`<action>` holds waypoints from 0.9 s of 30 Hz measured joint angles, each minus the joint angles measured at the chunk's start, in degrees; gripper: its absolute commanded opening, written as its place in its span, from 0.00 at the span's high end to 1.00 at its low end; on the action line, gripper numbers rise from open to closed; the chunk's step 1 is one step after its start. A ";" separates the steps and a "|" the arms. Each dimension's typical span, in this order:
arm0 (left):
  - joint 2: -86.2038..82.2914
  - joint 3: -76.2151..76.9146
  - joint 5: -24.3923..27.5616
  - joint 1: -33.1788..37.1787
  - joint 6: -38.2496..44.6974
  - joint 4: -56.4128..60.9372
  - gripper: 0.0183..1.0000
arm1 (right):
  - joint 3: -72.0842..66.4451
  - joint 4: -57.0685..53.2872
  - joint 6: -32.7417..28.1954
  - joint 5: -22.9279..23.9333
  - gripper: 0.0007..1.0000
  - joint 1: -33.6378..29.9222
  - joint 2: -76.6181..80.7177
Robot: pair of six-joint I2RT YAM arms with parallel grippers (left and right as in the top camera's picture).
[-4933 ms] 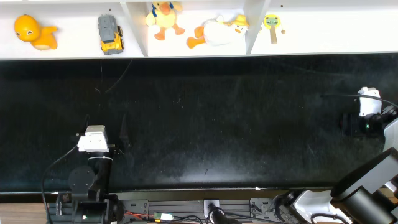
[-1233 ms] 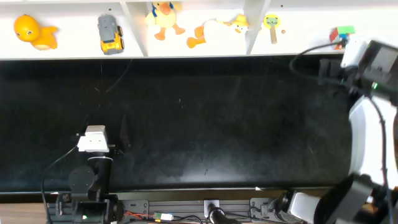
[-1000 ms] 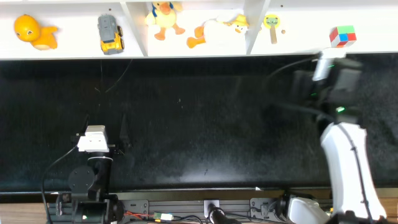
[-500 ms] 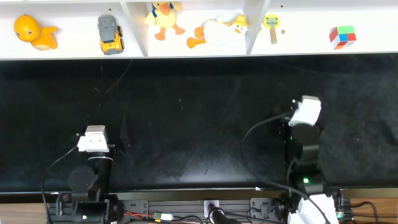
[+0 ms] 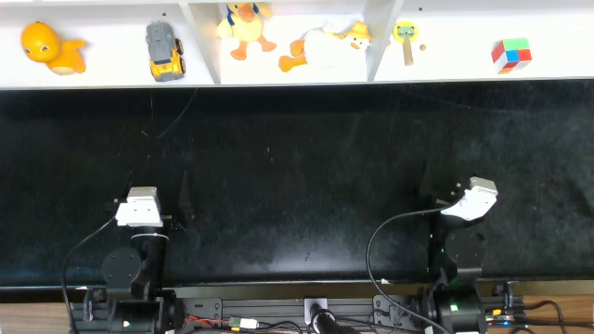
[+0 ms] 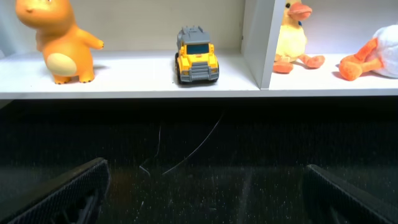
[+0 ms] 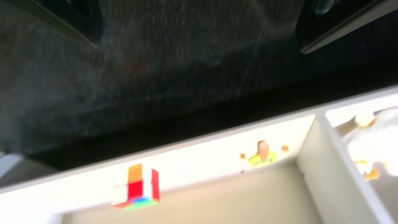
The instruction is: Store Toys
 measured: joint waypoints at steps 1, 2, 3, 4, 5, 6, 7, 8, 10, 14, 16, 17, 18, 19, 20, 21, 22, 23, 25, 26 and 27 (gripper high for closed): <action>0.00 0.00 0.00 0.00 0.00 0.00 0.00 | 0.00 -0.35 -0.07 -0.28 0.00 -0.02 -1.18; 0.00 0.00 0.00 0.00 0.00 0.00 0.00 | -0.02 -0.35 -0.11 -0.59 0.00 -0.02 -2.95; 0.00 0.00 0.00 0.00 0.00 0.00 0.00 | 0.00 -0.33 -0.13 -0.85 0.00 -0.02 -4.44; 0.00 0.00 0.00 0.00 0.00 0.00 0.00 | 0.00 -0.37 -0.15 -1.09 0.00 -0.04 -6.12; 0.00 0.00 0.00 0.00 0.00 0.00 0.00 | 0.00 -0.33 -0.15 -1.25 0.00 -0.04 -7.48; 0.00 0.00 0.00 0.00 0.00 0.00 0.00 | 0.00 0.04 -0.13 -1.40 0.01 -0.04 -9.07; 0.00 0.00 0.00 0.00 0.00 0.00 0.00 | 0.00 0.87 -0.13 -1.49 0.00 -0.02 -9.84; 0.00 0.00 0.00 0.00 0.00 0.00 0.00 | 0.00 1.03 -0.15 -1.51 0.01 -0.04 -10.34; 0.00 0.00 0.00 0.00 0.00 0.00 0.00 | -0.02 -0.09 -0.17 -1.55 0.00 -0.04 -10.36; 0.00 0.00 0.00 0.00 0.00 0.00 0.00 | 0.00 -0.24 -0.17 -1.70 0.00 -0.02 -10.32; 0.00 0.00 0.00 0.00 0.00 0.00 0.00 | -0.02 -0.28 -0.15 -1.70 0.01 -0.07 -10.34; 0.00 0.00 0.00 0.00 0.00 0.00 0.00 | 0.00 -0.24 -0.15 -1.73 0.00 -0.09 -10.34; 0.00 0.00 0.00 0.00 0.00 0.00 0.00 | 0.00 -0.24 -0.20 -1.75 0.01 -0.22 -10.36; 0.00 0.00 0.00 0.00 0.00 0.00 0.00 | -0.02 -0.28 -0.15 -1.75 0.00 -0.46 -10.38; 0.00 0.00 0.00 0.00 0.00 0.00 0.00 | 0.00 -0.28 -0.17 -1.77 0.00 -0.81 -10.40; 0.00 0.00 0.00 0.00 0.00 0.00 0.00 | 0.00 -0.33 -0.15 -1.88 0.01 -0.98 -10.40; 0.00 0.00 0.00 0.00 0.00 0.00 0.00 | -0.02 -0.39 -0.28 -2.34 0.01 -1.33 -10.40; 0.00 0.00 0.00 0.00 0.00 0.00 0.00 | -0.02 -0.55 -0.52 -2.91 0.00 -1.60 -10.40; 0.00 0.00 0.00 0.00 0.00 0.00 0.00 | -0.02 -0.94 -0.83 -4.35 0.00 -1.77 -10.40; 0.00 0.00 0.00 0.00 0.00 0.00 0.00 | 0.00 -1.16 -1.05 -5.46 0.01 -1.88 -10.40; 0.00 0.00 0.00 0.00 0.00 0.00 0.00 | -0.02 -1.27 -1.20 -6.78 0.00 -1.92 -10.40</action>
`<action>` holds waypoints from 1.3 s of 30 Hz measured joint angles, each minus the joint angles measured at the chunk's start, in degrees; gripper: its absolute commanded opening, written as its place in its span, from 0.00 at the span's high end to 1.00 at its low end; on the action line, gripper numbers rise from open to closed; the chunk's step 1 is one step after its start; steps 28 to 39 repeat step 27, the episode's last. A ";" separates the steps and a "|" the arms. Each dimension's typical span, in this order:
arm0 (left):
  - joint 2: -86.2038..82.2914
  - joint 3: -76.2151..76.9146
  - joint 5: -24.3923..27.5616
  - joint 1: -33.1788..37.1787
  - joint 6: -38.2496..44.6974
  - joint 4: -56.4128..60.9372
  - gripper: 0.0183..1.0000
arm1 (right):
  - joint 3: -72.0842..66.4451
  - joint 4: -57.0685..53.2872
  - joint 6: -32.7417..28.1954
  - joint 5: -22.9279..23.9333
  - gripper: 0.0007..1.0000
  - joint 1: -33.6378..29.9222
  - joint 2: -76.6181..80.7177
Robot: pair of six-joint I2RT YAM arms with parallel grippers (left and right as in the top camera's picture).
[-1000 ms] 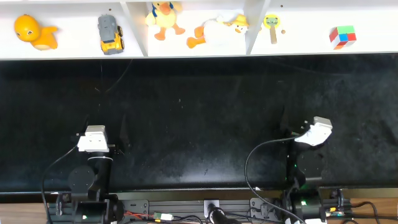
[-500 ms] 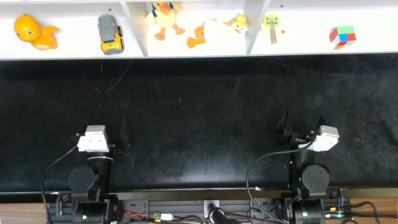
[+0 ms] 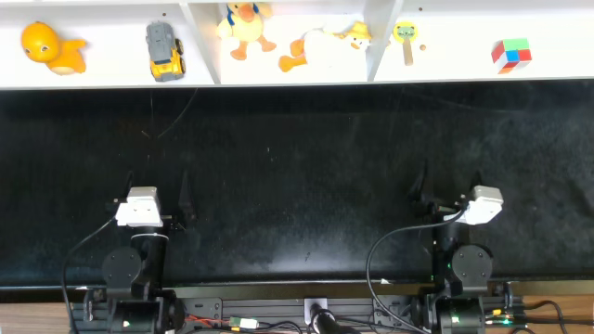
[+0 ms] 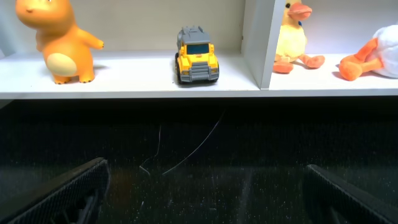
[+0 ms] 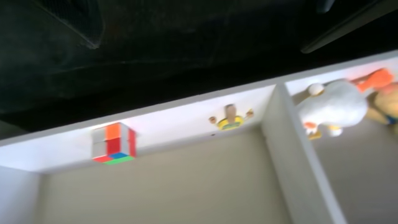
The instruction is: Store Toys
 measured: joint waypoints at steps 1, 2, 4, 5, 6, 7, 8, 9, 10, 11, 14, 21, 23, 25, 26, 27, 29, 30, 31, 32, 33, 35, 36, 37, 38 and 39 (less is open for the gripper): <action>0.00 0.00 0.00 0.00 0.00 0.00 0.00 | 0.00 -0.15 -0.09 -0.96 0.00 0.00 0.00; 0.00 0.00 0.00 0.00 0.00 0.00 0.00 | 0.02 -0.17 -0.26 -2.67 0.00 0.00 0.00; 0.00 0.00 0.00 0.00 0.00 0.00 0.00 | 0.02 -0.20 -0.44 -3.85 0.01 0.00 0.00; 0.00 0.00 0.00 0.00 0.00 0.00 0.00 | 0.02 -0.22 -0.44 -4.52 0.01 0.00 0.00; 0.00 0.00 0.00 0.00 0.00 0.00 0.00 | 0.02 -0.24 -0.46 -4.85 0.00 0.00 0.00; 0.00 0.00 0.00 0.00 0.00 0.00 0.00 | 0.02 -0.22 -0.46 -5.07 0.01 0.00 0.00; 0.00 0.00 0.00 0.00 0.00 0.00 0.00 | 0.02 -0.20 -0.46 -5.33 0.00 0.00 0.00; 0.00 0.00 0.00 0.00 0.00 0.00 0.00 | 0.00 -0.20 -0.50 -5.53 0.00 0.00 0.00; 0.00 0.00 0.00 0.00 0.00 0.00 0.00 | 0.02 -0.20 -0.55 -5.62 0.01 0.00 0.00; 0.00 0.00 0.00 0.00 0.00 0.00 0.00 | 0.02 -0.22 -0.59 -5.68 0.00 0.00 0.00; 0.00 0.00 0.00 0.00 0.00 0.00 0.00 | 0.02 -0.22 -0.59 -5.68 0.00 0.00 0.00; 0.00 0.00 0.00 0.00 0.00 0.00 0.00 | 0.02 -0.22 -0.61 -5.70 0.00 0.00 0.00; 0.00 0.00 0.00 0.00 0.00 0.00 0.00 | 0.02 -0.24 -0.61 -5.73 0.00 0.00 0.00; 0.00 0.00 0.00 0.00 0.00 0.00 0.00 | 0.02 -0.22 -0.61 -5.68 0.01 0.02 0.00; 0.00 0.00 0.00 0.00 0.00 0.00 0.00 | 0.02 -0.24 -0.59 -5.73 0.00 0.00 0.00; 0.00 0.00 0.00 0.00 0.00 0.00 0.00 | 0.02 -0.22 -0.61 -5.73 0.01 0.00 0.00; 0.00 0.00 0.00 0.00 0.00 0.00 0.00 | 0.02 -0.22 -0.61 -5.73 0.01 0.00 0.00; 0.00 0.00 0.00 0.00 0.00 0.00 0.00 | 0.02 -0.22 -0.61 -5.73 0.01 0.00 0.00; 0.00 0.00 0.00 0.00 0.00 0.00 0.00 | 0.02 -0.22 -0.61 -5.73 0.01 0.00 0.00; 0.00 0.00 0.00 0.00 0.00 0.00 0.00 | 0.02 -0.22 -0.61 -5.73 0.01 0.00 0.00; 0.00 0.00 0.00 0.00 0.00 0.00 0.00 | 0.02 -0.22 -0.61 -5.73 0.01 0.00 0.00; 0.00 0.00 0.00 0.00 0.00 0.00 0.00 | 0.02 -0.22 -0.61 -5.73 0.01 0.00 0.00; 0.00 0.00 0.00 0.00 0.00 0.00 0.00 | 0.02 -0.22 -0.61 -5.73 0.01 0.00 0.00; 0.00 0.00 0.00 0.00 0.00 0.00 0.00 | 0.02 -0.22 -0.61 -5.73 0.01 0.00 0.00; 0.00 0.00 0.00 0.00 0.00 0.00 0.00 | 0.02 -0.22 -0.61 -5.73 0.01 0.00 0.00; 0.00 0.00 0.00 0.00 0.00 0.00 0.00 | 0.02 -0.22 -0.61 -5.73 0.01 0.00 0.00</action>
